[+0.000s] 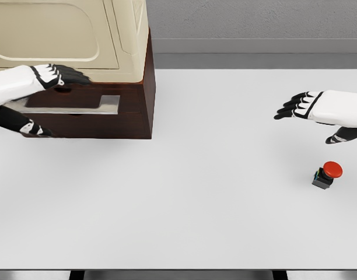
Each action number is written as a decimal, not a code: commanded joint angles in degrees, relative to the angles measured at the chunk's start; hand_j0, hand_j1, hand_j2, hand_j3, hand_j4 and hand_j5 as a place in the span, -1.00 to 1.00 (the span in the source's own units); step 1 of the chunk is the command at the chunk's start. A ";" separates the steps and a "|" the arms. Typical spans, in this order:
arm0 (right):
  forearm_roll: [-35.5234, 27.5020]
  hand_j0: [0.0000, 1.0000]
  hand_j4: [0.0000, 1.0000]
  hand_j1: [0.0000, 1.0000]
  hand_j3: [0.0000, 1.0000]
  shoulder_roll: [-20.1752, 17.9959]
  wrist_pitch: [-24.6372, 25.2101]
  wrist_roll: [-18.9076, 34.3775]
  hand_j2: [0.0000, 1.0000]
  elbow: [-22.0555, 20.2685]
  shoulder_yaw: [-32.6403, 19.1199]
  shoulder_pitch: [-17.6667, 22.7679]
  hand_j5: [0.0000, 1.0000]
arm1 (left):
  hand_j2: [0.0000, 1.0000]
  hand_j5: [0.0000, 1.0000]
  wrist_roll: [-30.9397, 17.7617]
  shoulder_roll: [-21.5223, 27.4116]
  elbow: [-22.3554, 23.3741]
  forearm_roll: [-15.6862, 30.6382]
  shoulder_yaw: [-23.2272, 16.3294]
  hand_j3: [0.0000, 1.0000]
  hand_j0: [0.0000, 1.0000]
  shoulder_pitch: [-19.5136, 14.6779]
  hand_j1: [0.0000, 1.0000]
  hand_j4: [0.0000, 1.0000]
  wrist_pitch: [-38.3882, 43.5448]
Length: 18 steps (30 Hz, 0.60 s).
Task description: Open the cabinet drawer with left arm, and place a switch into the drawer with right arm
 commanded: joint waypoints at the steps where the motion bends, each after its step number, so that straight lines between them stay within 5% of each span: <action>1: -0.30 1.00 1.00 1.00 1.00 -0.08 0.15 -0.02 1.00 0.07 -0.02 0.00 1.00 | 1.00 1.00 -0.42 1.58 0.00 0.41 2.39 1.00 1.00 0.00 1.00 1.00 0.04; 7: -0.30 1.00 1.00 1.00 1.00 -0.43 0.15 -0.30 1.00 0.60 -0.11 0.35 1.00 | 1.00 1.00 -0.33 -0.44 0.08 0.32 2.30 1.00 1.00 2.81 1.00 1.00 0.04; 9: -0.30 1.00 1.00 1.00 1.00 -3.42 0.15 -8.30 1.00 1.74 -0.28 2.37 1.00 | 1.00 1.00 -0.16 -1.05 0.08 0.23 2.48 1.00 1.00 2.90 1.00 1.00 0.04; 18: -0.12 1.00 1.00 1.00 1.00 -5.96 0.15 -7.43 1.00 3.94 -1.60 2.46 1.00 | 1.00 1.00 -0.42 -0.09 0.00 -0.38 2.48 1.00 1.00 3.43 1.00 1.00 0.04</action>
